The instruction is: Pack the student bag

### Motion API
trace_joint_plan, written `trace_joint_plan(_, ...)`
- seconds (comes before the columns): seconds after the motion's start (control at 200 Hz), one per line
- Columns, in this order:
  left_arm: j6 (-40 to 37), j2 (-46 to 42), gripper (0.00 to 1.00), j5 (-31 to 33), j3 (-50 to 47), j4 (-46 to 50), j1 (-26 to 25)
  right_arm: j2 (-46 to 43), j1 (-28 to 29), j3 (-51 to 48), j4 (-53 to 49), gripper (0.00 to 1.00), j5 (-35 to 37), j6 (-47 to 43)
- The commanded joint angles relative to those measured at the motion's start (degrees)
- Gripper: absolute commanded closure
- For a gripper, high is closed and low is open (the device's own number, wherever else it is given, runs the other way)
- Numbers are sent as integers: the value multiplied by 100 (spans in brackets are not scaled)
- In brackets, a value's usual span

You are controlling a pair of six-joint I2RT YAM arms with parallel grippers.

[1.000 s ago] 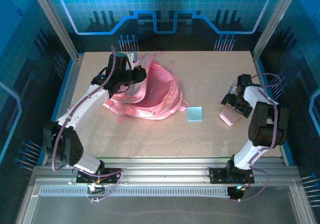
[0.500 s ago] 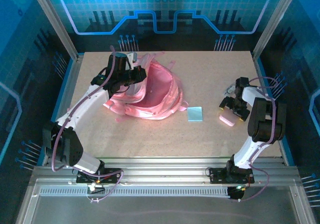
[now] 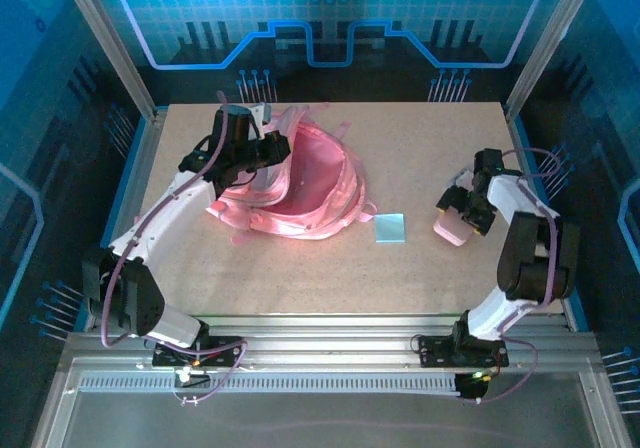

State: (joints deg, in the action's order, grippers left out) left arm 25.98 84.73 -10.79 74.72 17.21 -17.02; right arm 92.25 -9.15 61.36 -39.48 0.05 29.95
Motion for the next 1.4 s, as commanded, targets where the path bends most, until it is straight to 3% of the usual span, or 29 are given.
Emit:
trace_joint_plan(0.0, -116, -263, 100, -105, 18, -780, 97, -568, 447, 129, -175, 32, -836, 2)
trace_joint_plan(0.155, -47, -176, 100, -233, 15, -830, 139, -644, 1596, 313, 517, 32, -1830, 604)
trace_joint_plan(0.305, 13, -142, 100, -435, 58, -840, 137, -107, 2781, 930, 1176, 35, -1962, 1057)
trace_joint_plan(0.515, 103, -222, 100, -653, 61, -887, 137, 1001, 3586, 2063, 1741, 40, -2249, 1387)
trace_joint_plan(0.815, 214, -397, 100, -670, -109, -1016, 137, 2146, 4067, 3366, 1926, 40, -2142, 2082)
trace_joint_plan(0.976, 250, -404, 100, -654, -114, -1031, 136, 2854, 4280, 4040, 2094, 38, -2445, 2423)
trace_joint_plan(1.096, 258, -413, 100, -609, -60, -1066, 137, 3304, 4378, 4800, 1425, 19, -2501, 2170)
trace_joint_plan(1.166, 265, -416, 100, -592, -30, -1071, 133, 3288, 4309, 4946, 1214, 0, -2532, 2009)
trace_joint_plan(1.391, 249, -358, 100, -577, 5, -1123, 137, 2572, 4007, 4645, 965, 0, -2522, 1521)
